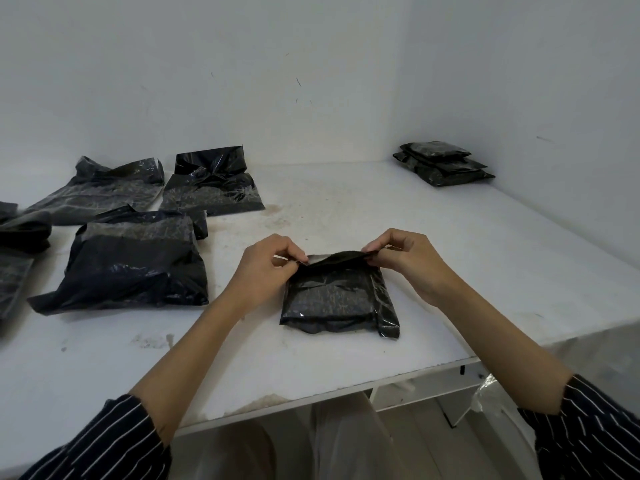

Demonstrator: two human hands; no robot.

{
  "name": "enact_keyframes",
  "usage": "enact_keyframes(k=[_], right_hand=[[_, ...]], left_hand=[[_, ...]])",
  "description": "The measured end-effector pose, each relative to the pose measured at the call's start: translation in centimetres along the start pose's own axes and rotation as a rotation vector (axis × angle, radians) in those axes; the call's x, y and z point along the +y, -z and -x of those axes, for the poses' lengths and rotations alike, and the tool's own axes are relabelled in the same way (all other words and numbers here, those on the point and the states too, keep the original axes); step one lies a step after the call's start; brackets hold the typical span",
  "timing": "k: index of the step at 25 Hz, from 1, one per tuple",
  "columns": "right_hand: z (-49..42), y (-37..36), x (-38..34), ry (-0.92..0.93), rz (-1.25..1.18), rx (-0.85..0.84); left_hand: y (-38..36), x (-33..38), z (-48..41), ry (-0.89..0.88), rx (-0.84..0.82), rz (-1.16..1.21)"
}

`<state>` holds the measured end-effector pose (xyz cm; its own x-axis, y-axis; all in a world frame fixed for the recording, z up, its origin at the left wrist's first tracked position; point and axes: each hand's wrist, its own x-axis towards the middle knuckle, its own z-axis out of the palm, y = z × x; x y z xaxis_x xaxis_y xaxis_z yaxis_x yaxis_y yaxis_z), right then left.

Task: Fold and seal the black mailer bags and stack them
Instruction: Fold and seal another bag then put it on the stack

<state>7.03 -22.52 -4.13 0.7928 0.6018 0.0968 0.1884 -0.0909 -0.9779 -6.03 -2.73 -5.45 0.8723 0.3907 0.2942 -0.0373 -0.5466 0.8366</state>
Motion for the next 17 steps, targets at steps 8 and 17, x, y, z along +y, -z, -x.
enact_keyframes(k=[8,17], right_hand=[[1.6,0.7,1.3,0.087,0.107,-0.092],[2.8,0.8,2.1,0.269,0.337,-0.065]], left_hand=[[-0.4,-0.7,0.9,-0.227,0.010,-0.277],[-1.8,-0.4,1.3,-0.233,0.120,-0.546]])
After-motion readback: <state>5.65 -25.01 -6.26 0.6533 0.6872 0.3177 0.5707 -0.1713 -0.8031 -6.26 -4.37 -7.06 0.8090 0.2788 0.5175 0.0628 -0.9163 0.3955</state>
